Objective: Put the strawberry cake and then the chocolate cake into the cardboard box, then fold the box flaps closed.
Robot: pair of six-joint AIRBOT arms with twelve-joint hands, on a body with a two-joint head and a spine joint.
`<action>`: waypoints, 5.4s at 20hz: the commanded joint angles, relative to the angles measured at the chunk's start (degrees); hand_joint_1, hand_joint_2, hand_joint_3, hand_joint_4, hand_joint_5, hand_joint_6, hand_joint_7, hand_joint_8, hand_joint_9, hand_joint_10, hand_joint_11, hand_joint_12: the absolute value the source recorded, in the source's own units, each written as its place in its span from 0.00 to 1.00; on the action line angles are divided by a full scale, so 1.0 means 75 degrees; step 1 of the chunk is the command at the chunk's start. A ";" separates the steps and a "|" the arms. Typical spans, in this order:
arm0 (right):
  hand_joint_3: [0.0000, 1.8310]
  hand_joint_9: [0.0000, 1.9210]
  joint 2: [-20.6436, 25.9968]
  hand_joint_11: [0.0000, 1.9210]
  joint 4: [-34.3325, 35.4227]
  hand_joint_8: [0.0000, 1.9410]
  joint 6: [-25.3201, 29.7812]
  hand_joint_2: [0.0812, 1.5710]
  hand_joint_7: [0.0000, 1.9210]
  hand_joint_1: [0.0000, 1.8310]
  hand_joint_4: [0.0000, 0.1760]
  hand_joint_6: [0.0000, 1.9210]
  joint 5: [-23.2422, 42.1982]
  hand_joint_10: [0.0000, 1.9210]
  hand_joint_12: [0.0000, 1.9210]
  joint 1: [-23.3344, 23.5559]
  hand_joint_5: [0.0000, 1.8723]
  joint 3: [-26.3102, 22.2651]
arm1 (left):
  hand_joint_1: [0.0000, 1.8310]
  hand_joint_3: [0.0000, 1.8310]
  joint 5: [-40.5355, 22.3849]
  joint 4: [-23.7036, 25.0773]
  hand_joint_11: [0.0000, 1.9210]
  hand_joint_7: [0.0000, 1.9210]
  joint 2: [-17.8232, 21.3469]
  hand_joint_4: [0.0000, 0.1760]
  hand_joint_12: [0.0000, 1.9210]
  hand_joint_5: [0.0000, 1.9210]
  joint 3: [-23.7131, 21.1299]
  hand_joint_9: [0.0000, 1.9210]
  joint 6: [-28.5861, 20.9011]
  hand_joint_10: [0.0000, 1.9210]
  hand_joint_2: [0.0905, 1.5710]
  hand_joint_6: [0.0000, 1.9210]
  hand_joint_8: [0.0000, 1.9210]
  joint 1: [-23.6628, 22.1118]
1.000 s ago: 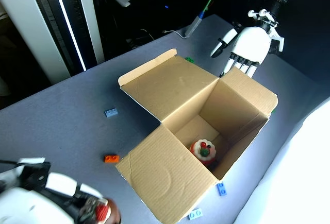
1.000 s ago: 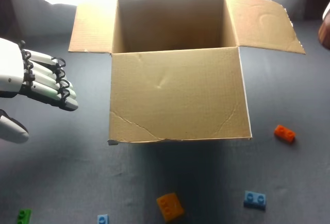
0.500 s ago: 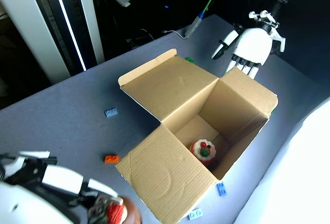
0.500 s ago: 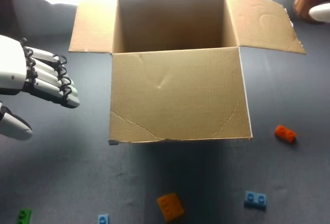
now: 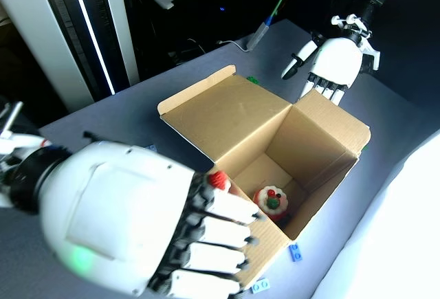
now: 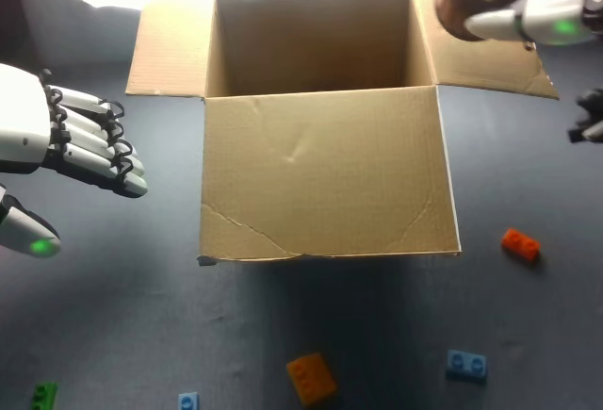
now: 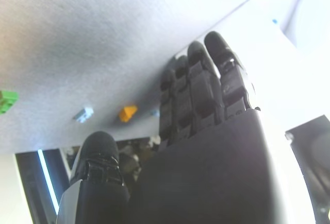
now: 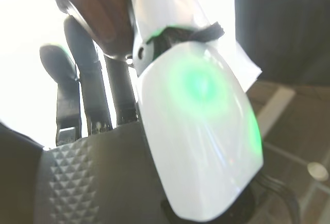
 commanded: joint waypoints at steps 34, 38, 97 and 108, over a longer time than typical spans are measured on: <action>0.00 0.00 -0.1998 0.00 -0.2173 0.00 0.0884 0.57 0.00 0.41 0.00 0.00 0.0159 0.00 0.02 0.0296 0.00 0.1385 | 0.00 0.00 0.0021 -0.0854 0.00 0.15 -0.0017 0.00 0.43 0.14 0.0127 0.15 -0.0094 0.00 0.81 0.00 0.00 -0.0510; 0.00 0.00 -0.1393 0.00 -0.2184 0.00 0.0747 0.55 0.01 0.40 0.00 0.00 0.0153 0.00 0.00 0.0383 0.00 0.0786 | 0.00 0.00 0.0132 -0.1008 0.00 0.15 -0.0017 0.00 0.44 0.14 0.0199 0.16 -0.0093 0.00 0.81 0.00 0.00 -0.0796; 0.00 0.21 -0.0325 0.01 -0.0687 0.36 -0.0755 0.79 0.32 0.14 0.00 0.40 0.1197 0.60 0.95 -0.3922 0.30 0.1001 | 0.06 0.00 0.2645 -0.0328 0.15 0.39 -0.0026 0.00 0.51 0.33 -0.2499 0.39 -0.0738 0.00 0.83 0.00 0.00 -0.2527; 0.00 0.20 -0.0378 0.00 -0.0965 0.00 -0.0752 0.75 0.27 0.13 0.00 0.12 0.1133 0.18 0.67 -0.2492 0.24 0.1014 | 0.05 0.00 0.2576 -0.0386 0.14 0.31 -0.0044 0.00 0.43 0.28 -0.2420 0.33 -0.0696 0.00 0.83 0.00 0.00 -0.2538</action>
